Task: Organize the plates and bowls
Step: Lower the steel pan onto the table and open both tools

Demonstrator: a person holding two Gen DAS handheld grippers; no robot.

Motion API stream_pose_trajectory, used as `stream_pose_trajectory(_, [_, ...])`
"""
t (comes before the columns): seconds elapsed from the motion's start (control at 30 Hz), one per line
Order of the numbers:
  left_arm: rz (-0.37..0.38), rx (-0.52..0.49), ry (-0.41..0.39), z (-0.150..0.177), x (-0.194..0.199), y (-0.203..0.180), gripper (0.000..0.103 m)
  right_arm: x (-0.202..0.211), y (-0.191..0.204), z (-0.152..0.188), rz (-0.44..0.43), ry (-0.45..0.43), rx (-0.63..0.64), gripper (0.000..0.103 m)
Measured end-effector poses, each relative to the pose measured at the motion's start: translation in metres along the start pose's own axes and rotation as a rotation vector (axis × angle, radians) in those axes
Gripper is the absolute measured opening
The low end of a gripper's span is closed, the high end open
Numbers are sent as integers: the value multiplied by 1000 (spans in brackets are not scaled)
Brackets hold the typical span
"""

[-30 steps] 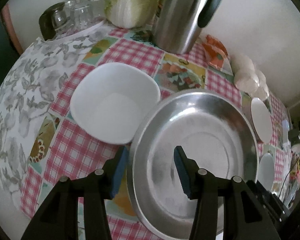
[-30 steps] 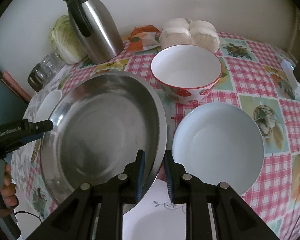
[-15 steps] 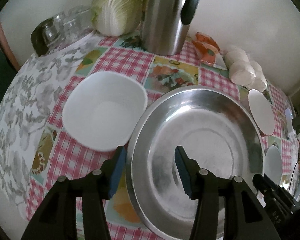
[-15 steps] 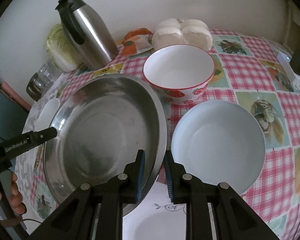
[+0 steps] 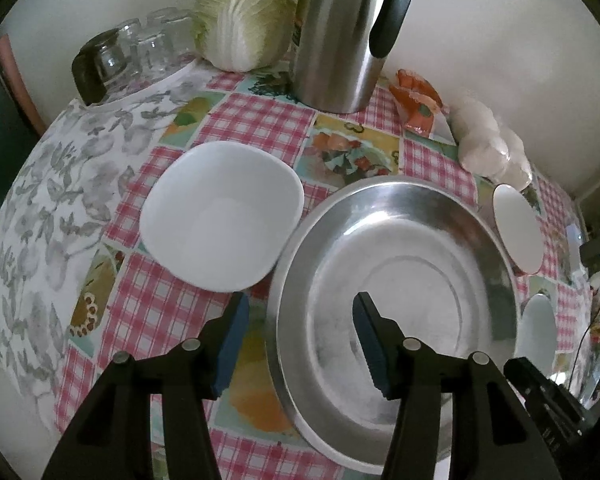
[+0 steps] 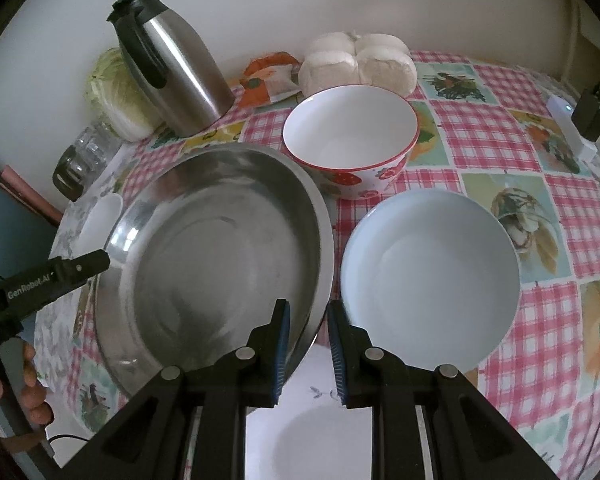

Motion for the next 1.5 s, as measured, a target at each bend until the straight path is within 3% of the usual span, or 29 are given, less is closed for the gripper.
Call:
stream_pose_trajectory(0.07, [-1, 3, -1, 1, 3, 0, 56, 6, 1, 2, -1, -6, 5, 22])
stream_pose_trajectory(0.13, [-14, 3, -1, 4, 5, -1, 64, 14, 4, 4, 6, -23, 16, 22])
stream_pose_trajectory(0.2, [-31, -3, 5, 8, 6, -3, 68, 19, 5, 5, 17, -41, 21, 37])
stream_pose_trajectory(0.27, [-46, -24, 8, 11, 6, -7, 68, 21, 6, 6, 30, -53, 29, 57])
stream_pose_trajectory(0.37, [-66, -50, 14, 14, 5, -12, 70, 23, 7, 6, 52, -68, 48, 67])
stream_pose_trajectory(0.47, [-75, -68, 20, 17, 4, -16, 82, 24, 7, 7, 60, -88, 53, 77])
stream_pose_trajectory(0.57, [-86, -78, 13, 19, 5, -18, 84, 25, 5, 7, 68, -103, 50, 87])
stream_pose_trajectory(0.67, [-97, -74, 7, 20, 4, -18, 92, 26, 2, 8, 71, -118, 38, 88])
stream_pose_trajectory(0.9, [-133, -52, -39, 26, 12, -18, 94, 32, -3, 13, 68, -131, 13, 92])
stream_pose_trajectory(1.07, [-126, -52, -77, 33, 21, -25, 96, 42, -7, 20, 58, -158, -4, 103])
stream_pose_trajectory(1.3, [-96, -38, -155, 48, 37, -30, 101, 55, -25, 40, 74, -176, -51, 103])
stream_pose_trajectory(1.5, [-24, -50, -211, 67, 51, -36, 102, 63, -44, 55, 89, -176, -114, 103])
Point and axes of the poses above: each gripper's, at about its wrist camera, not at the fingertips, and x roughly against the way its jaws point, y to its left, z to its underside, the point moved 2 cm from there along -x, roughly the way its jaws point, and after that the axes turned 2 degrees about x, right-handed, at the moved point
